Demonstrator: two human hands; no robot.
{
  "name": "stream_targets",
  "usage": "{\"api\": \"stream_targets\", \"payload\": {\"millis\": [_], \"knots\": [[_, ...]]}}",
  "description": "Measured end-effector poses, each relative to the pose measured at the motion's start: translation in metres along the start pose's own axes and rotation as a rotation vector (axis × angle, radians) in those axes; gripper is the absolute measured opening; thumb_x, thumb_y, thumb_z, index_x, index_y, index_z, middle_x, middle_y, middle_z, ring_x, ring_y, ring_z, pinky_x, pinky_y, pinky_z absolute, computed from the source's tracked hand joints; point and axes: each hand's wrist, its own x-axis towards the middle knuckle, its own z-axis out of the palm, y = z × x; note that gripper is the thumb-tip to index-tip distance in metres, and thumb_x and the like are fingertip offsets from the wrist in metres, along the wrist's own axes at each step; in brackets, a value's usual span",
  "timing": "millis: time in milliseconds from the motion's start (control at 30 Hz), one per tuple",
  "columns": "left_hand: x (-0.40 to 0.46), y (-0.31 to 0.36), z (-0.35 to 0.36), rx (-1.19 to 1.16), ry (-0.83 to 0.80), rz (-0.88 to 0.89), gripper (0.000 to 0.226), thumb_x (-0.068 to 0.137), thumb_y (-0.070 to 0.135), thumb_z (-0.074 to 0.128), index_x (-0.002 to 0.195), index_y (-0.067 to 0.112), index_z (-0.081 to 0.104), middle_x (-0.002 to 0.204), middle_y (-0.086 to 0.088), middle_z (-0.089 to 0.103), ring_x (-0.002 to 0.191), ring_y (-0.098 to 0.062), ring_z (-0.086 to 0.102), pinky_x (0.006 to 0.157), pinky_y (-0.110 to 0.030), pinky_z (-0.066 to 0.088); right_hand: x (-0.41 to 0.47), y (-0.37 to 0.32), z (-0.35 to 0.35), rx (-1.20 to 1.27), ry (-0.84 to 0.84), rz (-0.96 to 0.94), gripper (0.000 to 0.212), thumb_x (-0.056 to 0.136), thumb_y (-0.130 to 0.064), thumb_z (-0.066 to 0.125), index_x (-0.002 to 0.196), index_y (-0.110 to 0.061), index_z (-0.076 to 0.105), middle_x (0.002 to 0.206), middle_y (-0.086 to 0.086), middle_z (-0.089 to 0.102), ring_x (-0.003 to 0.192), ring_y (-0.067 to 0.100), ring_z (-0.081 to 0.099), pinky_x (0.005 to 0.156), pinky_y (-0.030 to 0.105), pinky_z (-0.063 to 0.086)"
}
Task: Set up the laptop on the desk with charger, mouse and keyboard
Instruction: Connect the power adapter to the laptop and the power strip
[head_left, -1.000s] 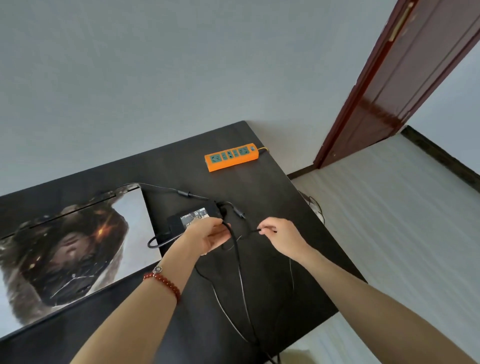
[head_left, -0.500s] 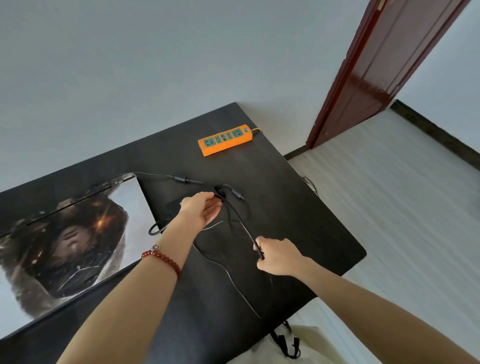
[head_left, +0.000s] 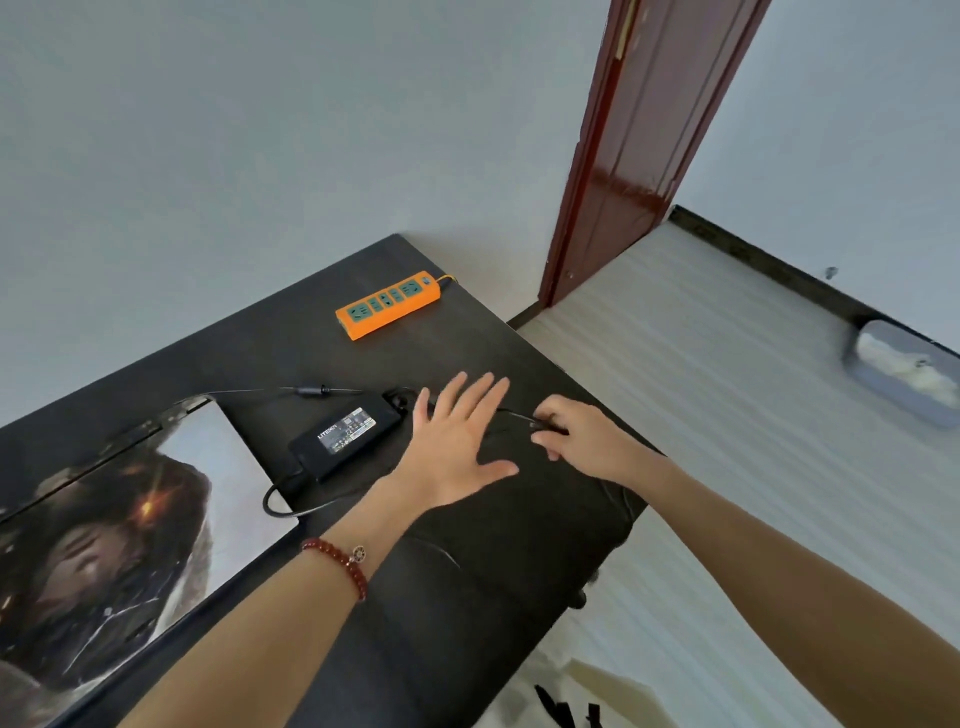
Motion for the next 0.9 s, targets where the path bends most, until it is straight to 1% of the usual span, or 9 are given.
{"api": "stream_targets", "payload": {"millis": [67,133,167,267,433,600,700,767,900], "knots": [[0.013,0.007,0.001,-0.051,-0.048,0.015,0.070,0.086,0.048,0.053,0.144,0.025,0.021,0.143,-0.001,0.038,0.137,-0.021,0.026,0.112,-0.057,0.003,0.004,-0.013,-0.013,0.051,0.017,-0.030,0.018,0.089,-0.021,0.057,0.098,-0.026,0.042,0.074,-0.010,0.062,0.069,0.001,0.060,0.061,0.018,0.041],[0.021,0.005,-0.006,-0.192,-0.016,0.006,0.037,0.092,0.035,0.049,0.124,0.018,0.050,0.112,-0.003,0.058,0.111,-0.021,0.050,0.109,-0.051,0.023,0.006,-0.017,-0.022,0.036,-0.003,-0.021,0.024,0.088,-0.021,0.059,0.103,-0.025,0.041,0.079,-0.008,0.064,0.073,0.006,0.062,0.063,0.022,0.045],[0.023,0.002,-0.010,-0.280,-0.001,0.020,0.024,0.094,0.029,0.047,0.109,0.014,0.058,0.097,-0.003,0.060,0.095,-0.021,0.055,0.097,-0.043,0.035,0.004,-0.016,-0.026,0.005,-0.019,-0.012,0.025,0.087,-0.021,0.060,0.105,-0.024,0.043,0.082,-0.006,0.063,0.072,0.008,0.062,0.063,0.023,0.047],[0.023,-0.005,-0.016,-0.449,0.092,0.021,0.018,0.095,0.018,0.046,0.087,0.008,0.058,0.078,-0.001,0.053,0.073,-0.017,0.050,0.069,-0.027,0.035,-0.003,-0.002,-0.033,-0.052,-0.090,-0.003,0.010,0.089,-0.023,0.057,0.096,-0.021,0.051,0.078,-0.006,0.060,0.067,0.008,0.062,0.061,0.020,0.045],[0.031,-0.023,-0.033,-0.645,0.340,-0.284,0.019,0.096,0.016,0.040,0.083,0.016,0.054,0.070,-0.004,0.054,0.067,-0.014,0.051,0.061,-0.014,0.038,-0.027,0.046,-0.044,0.008,-0.112,0.112,0.016,0.094,-0.024,0.050,0.086,-0.012,0.056,0.075,0.004,0.062,0.074,0.019,0.062,0.076,0.029,0.048],[0.038,-0.026,-0.033,-0.626,0.327,-0.323,0.020,0.098,0.018,0.038,0.085,0.015,0.053,0.064,-0.003,0.053,0.064,-0.017,0.052,0.060,-0.021,0.039,-0.021,0.050,-0.063,-0.140,0.339,0.110,0.022,0.096,-0.025,0.043,0.099,-0.011,0.060,0.071,0.000,0.056,0.058,0.011,0.049,0.053,0.021,0.036],[0.042,-0.029,-0.037,-0.628,0.391,-0.353,0.020,0.098,0.020,0.036,0.093,0.016,0.054,0.065,0.000,0.053,0.058,-0.015,0.050,0.054,-0.023,0.039,-0.005,0.026,-0.089,-0.205,0.586,0.000,0.025,0.095,-0.024,0.046,0.111,-0.014,0.063,0.088,0.005,0.067,0.074,0.019,0.059,0.063,0.031,0.046],[0.044,-0.032,-0.049,-0.630,0.383,-0.329,0.018,0.098,0.023,0.037,0.101,0.020,0.055,0.072,0.000,0.057,0.059,-0.015,0.050,0.057,-0.028,0.042,0.006,0.007,-0.107,-0.212,0.666,-0.096,0.026,0.094,-0.022,0.049,0.115,-0.016,0.063,0.097,0.009,0.068,0.087,0.026,0.061,0.073,0.035,0.047],[0.046,-0.040,-0.076,-0.658,0.411,-0.317,0.024,0.097,0.035,0.035,0.096,0.028,0.058,0.068,0.005,0.052,0.067,-0.016,0.050,0.066,-0.031,0.040,0.036,-0.036,-0.124,-0.128,0.639,-0.260,0.028,0.091,-0.018,0.054,0.117,-0.018,0.063,0.089,0.001,0.056,0.084,0.020,0.055,0.072,0.027,0.038]]}}
